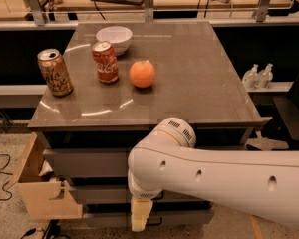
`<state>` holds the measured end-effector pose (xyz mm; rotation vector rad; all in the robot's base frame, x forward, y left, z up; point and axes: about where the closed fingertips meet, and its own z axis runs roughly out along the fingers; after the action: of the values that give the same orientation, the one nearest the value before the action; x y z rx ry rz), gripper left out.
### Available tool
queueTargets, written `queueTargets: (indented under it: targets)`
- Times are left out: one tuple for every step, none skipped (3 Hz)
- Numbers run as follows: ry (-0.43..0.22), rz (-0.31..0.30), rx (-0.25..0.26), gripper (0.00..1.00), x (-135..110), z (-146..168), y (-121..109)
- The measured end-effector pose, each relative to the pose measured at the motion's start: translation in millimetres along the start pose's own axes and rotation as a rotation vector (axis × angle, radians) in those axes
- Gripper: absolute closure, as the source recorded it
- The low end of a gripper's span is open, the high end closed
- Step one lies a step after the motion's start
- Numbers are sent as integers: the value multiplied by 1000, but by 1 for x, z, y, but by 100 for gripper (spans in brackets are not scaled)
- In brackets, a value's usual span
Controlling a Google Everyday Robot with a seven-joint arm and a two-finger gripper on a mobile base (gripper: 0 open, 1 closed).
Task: Open top drawer
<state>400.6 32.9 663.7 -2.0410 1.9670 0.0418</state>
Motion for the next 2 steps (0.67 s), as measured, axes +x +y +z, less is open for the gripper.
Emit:
queueTargets:
  targets:
    - [46,-8,-9,0,2,3,1]
    - [108,-8,-22,0,11,0,5]
